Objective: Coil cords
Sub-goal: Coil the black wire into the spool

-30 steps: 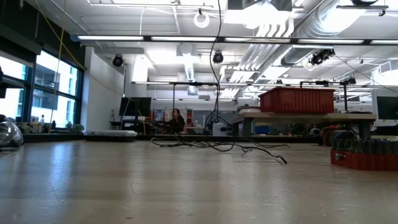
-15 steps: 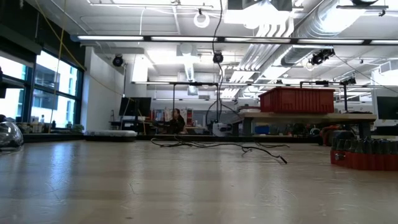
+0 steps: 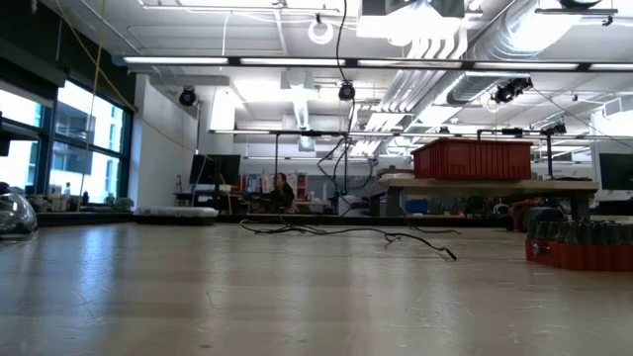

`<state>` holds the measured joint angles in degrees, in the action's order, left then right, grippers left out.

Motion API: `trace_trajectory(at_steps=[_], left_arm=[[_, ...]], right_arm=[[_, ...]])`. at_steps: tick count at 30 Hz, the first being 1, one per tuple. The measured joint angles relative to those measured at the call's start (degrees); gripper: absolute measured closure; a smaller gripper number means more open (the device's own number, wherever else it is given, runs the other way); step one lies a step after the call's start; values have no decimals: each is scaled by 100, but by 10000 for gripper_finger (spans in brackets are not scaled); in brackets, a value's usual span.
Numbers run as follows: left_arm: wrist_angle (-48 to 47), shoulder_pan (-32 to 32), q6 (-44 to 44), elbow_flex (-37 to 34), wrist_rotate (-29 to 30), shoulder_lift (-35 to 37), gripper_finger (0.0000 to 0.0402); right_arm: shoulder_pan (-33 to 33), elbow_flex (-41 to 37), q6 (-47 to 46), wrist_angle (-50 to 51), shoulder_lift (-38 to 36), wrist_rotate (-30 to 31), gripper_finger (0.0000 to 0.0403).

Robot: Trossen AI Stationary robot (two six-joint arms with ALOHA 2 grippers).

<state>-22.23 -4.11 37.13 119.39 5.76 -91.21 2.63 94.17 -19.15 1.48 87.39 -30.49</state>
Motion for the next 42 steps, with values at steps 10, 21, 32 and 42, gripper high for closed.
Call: trace_trajectory(at_steps=[10,21,32,42], left_arm=[[-62,-121,-285,0,485,84,399],[-178,-100,-1605,-4,-297,73,398],[160,-34,-1769,-55,-679,-151,398],[216,43,-1860,-55,-982,-252,398]], right_arm=[[-40,0,249,35,2,-72,403],[-195,-12,398,72,17,-312,403],[-194,-15,571,-293,118,-1018,403],[-203,-15,610,-443,157,-1662,403]])
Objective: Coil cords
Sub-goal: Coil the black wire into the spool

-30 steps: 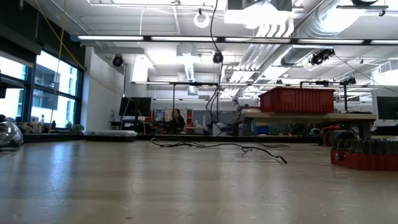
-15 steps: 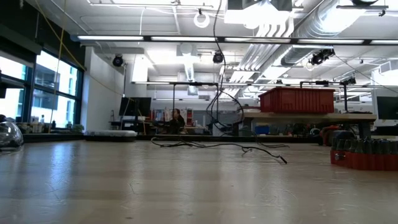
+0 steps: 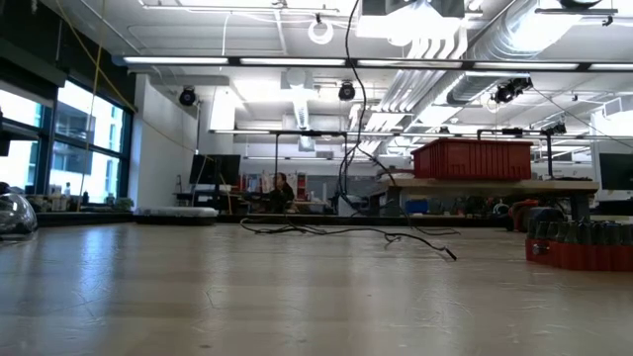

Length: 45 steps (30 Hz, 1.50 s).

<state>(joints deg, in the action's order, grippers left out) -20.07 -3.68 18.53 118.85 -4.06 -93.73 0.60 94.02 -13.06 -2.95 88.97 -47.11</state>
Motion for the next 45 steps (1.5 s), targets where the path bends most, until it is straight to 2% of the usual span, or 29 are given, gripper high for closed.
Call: trace_trajectory(at_steps=[7,11,15,19,24,35,37,41,45], left_arm=[[67,120,-391,24,-102,26,398],[65,118,-411,24,-152,27,398],[163,118,-439,24,-489,26,398],[289,118,-237,24,-495,26,399],[553,94,195,26,-499,26,399],[642,-29,413,26,-489,103,399],[638,-67,416,24,-481,103,399],[459,-196,477,22,-316,209,399],[-190,-380,612,17,543,612,399]], right_arm=[[-78,0,-574,-919,-2,-160,403],[-103,0,-864,-1053,-7,-164,403],[-74,2,-1036,-1228,-5,-331,403],[-56,4,-1231,-1350,-7,-289,403],[-47,7,-1307,-1247,-9,-286,403],[-46,11,-1114,-523,-13,-240,403],[-40,11,-1091,-380,-15,-81,403],[-156,15,-1097,-140,-15,45,403],[-299,20,-1041,-11,-22,53,403]])
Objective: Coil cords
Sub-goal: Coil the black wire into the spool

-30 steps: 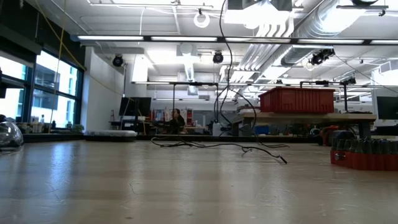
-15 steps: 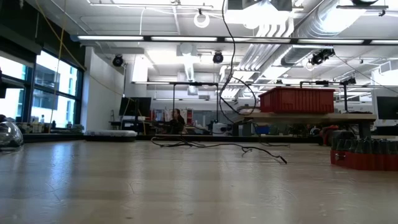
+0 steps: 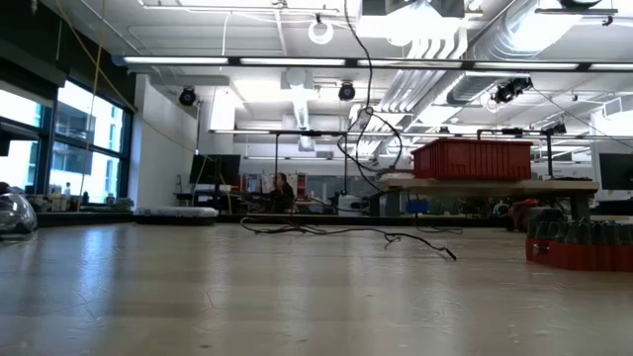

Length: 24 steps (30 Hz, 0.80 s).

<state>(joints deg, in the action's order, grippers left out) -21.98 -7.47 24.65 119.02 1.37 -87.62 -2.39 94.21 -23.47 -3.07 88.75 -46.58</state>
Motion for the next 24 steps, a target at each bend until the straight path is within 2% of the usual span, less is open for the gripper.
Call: trace_trajectory(at_steps=[10,16,21,24], left_arm=[[-1422,-682,-544,0,2013,663,399],[-1889,-884,-1569,2,2123,688,399],[-3223,-921,-2346,-7,1886,620,396],[-3613,-878,-2638,-17,1923,529,395]], right_arm=[[-357,-2,123,-114,-7,1,403],[-639,-14,168,-117,-92,18,403],[-825,-15,140,-465,-109,58,403],[-925,-22,160,-523,-109,61,403]])
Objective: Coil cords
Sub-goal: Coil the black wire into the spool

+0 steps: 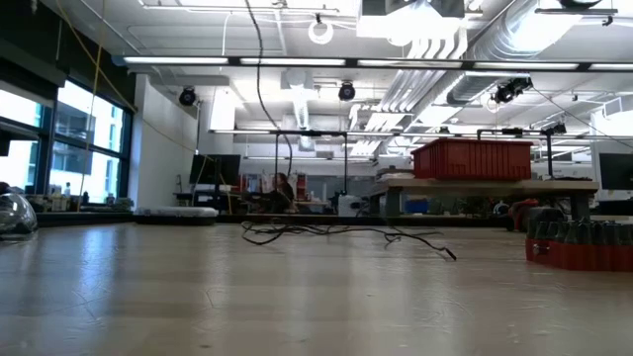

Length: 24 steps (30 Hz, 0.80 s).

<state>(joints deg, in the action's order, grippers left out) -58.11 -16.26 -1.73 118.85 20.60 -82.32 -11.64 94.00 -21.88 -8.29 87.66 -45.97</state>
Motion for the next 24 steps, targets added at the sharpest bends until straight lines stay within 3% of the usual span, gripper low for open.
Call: trace_trajectory(at_steps=[8,19,24], left_arm=[[-297,249,-541,-8,234,-151,376],[-251,587,-1008,-4,201,-343,244],[-294,613,-869,-4,405,-360,206]], right_arm=[[-299,0,-16,-342,-1,-12,403],[-320,11,-110,-917,-23,-9,403],[-393,11,-53,-716,-176,-7,403]])
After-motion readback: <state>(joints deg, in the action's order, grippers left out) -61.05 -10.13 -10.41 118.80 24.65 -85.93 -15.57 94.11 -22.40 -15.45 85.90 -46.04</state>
